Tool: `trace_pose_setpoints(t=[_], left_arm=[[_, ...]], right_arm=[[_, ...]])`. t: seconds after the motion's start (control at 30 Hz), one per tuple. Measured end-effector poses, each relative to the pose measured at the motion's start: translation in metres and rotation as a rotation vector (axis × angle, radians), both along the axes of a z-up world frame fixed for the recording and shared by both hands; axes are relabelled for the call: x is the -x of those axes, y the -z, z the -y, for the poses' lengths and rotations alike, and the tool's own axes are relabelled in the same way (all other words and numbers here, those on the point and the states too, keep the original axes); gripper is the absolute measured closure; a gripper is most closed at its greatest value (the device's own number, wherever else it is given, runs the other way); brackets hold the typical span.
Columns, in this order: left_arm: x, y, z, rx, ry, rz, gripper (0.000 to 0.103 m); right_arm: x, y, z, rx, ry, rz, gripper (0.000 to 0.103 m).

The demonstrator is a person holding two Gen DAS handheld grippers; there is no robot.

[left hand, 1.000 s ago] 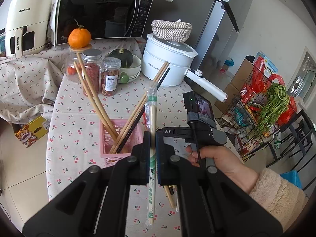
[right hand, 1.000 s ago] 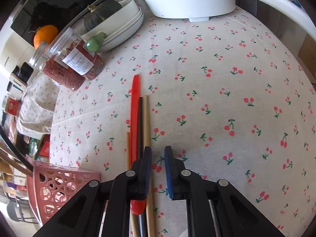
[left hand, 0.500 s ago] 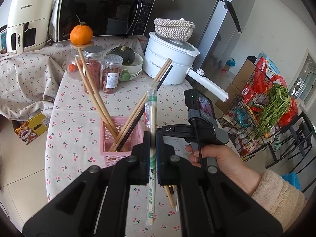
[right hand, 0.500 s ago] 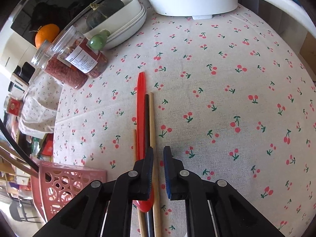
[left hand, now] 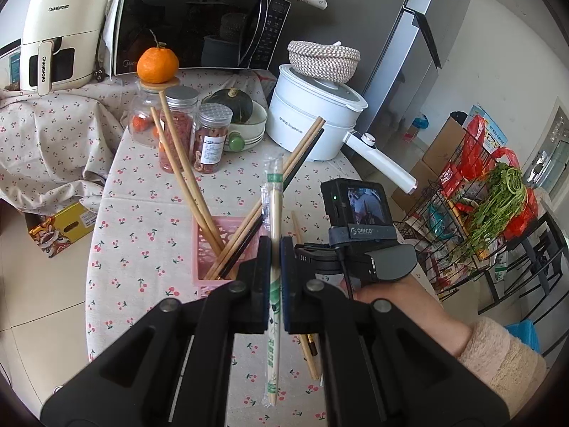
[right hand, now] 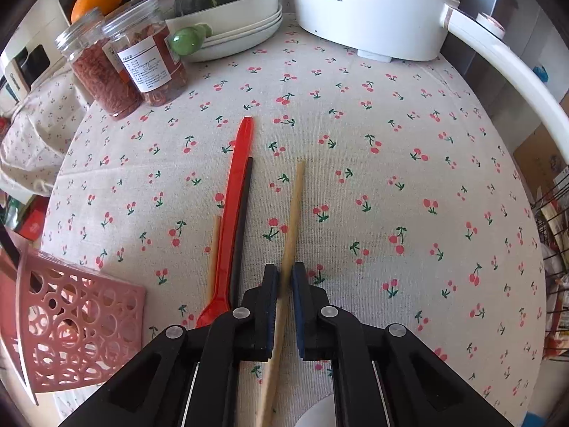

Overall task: Organize utensils
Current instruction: 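Hold the wrapped chopsticks up with the left gripper while the right gripper grasps a wooden chopstick, then carry both to the pink basket while the left gripper drops the wrapped chopsticks in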

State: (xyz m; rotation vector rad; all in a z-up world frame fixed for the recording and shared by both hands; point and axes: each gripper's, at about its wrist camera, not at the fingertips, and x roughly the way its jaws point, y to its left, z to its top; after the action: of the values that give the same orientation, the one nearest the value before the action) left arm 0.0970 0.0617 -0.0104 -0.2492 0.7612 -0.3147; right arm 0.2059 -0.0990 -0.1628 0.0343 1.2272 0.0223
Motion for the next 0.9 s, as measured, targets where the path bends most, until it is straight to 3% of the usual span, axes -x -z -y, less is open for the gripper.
trace_pose_setpoints(t=[0.1,0.3,0.53,0.7,0.9], left_arm=[[0.002,-0.008,-0.006,0.019,-0.024,0.053,0.097],[0.007,-0.029,-0.02,0.076,-0.097,0.224,0.097],[0.005,-0.037,-0.027,0.098,-0.314,0.409,0.097],[-0.008,-0.022,-0.021,0.089,-0.445,0.426,0.097],[-0.024,0.002,-0.015,0.107,-0.489,0.385,0.097]], right_arm=[[0.012,-0.012,0.014,-0.105,0.024,0.017,0.096],[0.044,-0.066,0.027,-0.217,0.009,0.162,0.096],[0.083,-0.116,0.044,-0.314,0.022,0.298,0.096],[0.088,-0.132,0.049,-0.338,0.02,0.34,0.096],[0.093,-0.139,0.057,-0.358,0.03,0.366,0.096]])
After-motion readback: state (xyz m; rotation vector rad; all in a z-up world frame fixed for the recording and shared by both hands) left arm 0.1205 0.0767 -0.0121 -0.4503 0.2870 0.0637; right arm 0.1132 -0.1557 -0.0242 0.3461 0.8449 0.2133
